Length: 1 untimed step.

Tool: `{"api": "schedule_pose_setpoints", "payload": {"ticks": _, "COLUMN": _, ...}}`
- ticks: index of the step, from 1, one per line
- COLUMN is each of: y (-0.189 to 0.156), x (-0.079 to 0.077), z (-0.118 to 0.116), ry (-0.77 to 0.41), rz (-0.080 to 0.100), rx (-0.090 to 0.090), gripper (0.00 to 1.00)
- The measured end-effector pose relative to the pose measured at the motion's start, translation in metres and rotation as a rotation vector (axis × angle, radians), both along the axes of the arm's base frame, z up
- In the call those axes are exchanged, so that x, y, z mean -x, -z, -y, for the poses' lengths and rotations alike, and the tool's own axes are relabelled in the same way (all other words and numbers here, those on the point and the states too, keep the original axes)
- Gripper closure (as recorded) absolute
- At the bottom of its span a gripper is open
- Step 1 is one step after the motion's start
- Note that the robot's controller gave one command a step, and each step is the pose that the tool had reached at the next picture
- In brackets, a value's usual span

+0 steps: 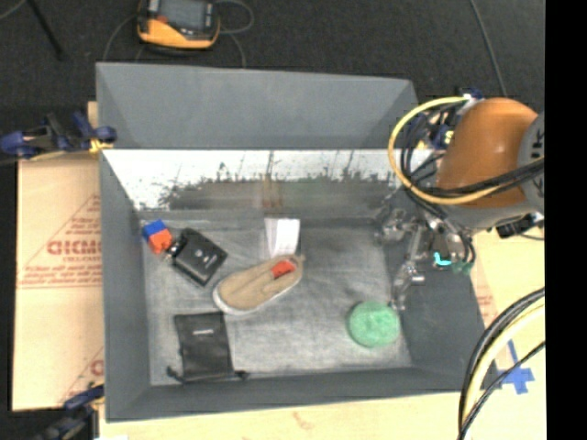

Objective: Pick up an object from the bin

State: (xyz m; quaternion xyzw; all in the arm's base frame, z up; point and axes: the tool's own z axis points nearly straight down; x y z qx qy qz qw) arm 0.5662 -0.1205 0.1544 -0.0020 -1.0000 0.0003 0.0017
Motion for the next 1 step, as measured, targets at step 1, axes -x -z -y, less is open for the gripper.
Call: {"api": "schedule_pose_setpoints", "payload": {"ticks": 1, "y": -0.0041, "x": -0.0020, "z": -0.0002, "ry": -0.003, "rz": 0.008, "rx": 0.002, "gripper": 0.00}}
